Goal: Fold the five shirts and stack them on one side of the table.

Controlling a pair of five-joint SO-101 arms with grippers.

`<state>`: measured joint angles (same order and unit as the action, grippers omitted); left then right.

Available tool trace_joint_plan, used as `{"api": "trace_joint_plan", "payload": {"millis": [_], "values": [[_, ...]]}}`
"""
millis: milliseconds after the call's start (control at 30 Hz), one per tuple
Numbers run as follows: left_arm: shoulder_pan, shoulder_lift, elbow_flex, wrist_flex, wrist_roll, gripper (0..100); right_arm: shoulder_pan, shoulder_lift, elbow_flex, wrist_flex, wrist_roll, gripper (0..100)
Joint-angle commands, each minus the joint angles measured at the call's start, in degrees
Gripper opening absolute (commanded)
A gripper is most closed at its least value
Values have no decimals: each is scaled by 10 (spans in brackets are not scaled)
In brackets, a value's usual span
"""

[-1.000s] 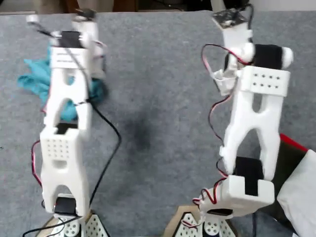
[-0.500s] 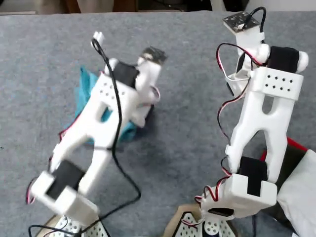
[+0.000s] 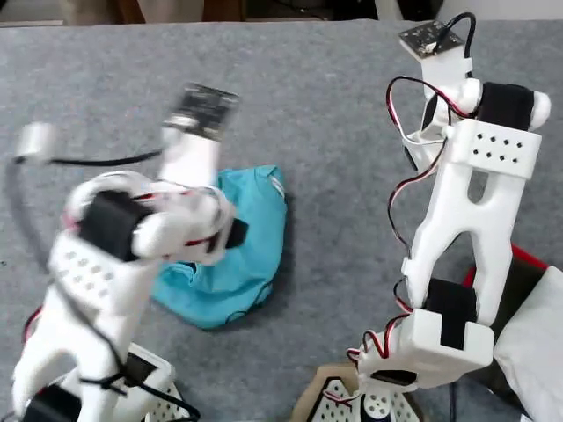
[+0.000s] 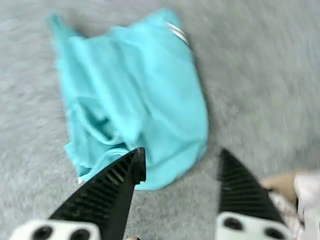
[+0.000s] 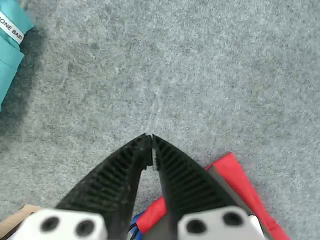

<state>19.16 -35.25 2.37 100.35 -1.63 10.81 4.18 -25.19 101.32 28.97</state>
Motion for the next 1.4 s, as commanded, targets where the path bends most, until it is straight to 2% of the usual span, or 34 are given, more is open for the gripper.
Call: {"api": "trace_joint_plan", "payload": {"millis": [0, 167, 233, 333, 433, 533, 733, 967, 1100, 1233, 1300, 1367], "values": [[-90, -36, -3, 4, 3, 289, 0, -33, -26, 8, 3, 9], [-270, -39, 31, -15, -47, 290, -53, -33, -20, 11, 2, 9], [-345, -39, 74, -55, -70, 289, -87, -33, -12, 11, 2, 19], [-443, -40, 156, -134, -93, 289, -147, -29, 11, 11, 2, 86], [-500, -40, 239, -207, -108, 289, -221, -29, 29, 8, 6, 168], [-512, -40, 317, -251, -108, 289, -301, -20, 29, -4, 6, 218], [-515, -42, 442, -322, -105, 288, -431, 82, -44, -3, 4, 224], [-571, -44, 487, -331, -104, 288, -527, 268, -182, 8, -4, 224], [-597, -44, 490, -330, -104, 288, -557, 345, -243, 8, -18, 224], [-606, -44, 494, -321, -106, 288, -555, 425, -284, 7, -18, 221], [-606, -44, 494, -321, -106, 288, -541, 458, -301, 7, -18, 178], [-606, -44, 494, -321, -106, 288, -520, 483, -317, 7, -27, 89]]}}
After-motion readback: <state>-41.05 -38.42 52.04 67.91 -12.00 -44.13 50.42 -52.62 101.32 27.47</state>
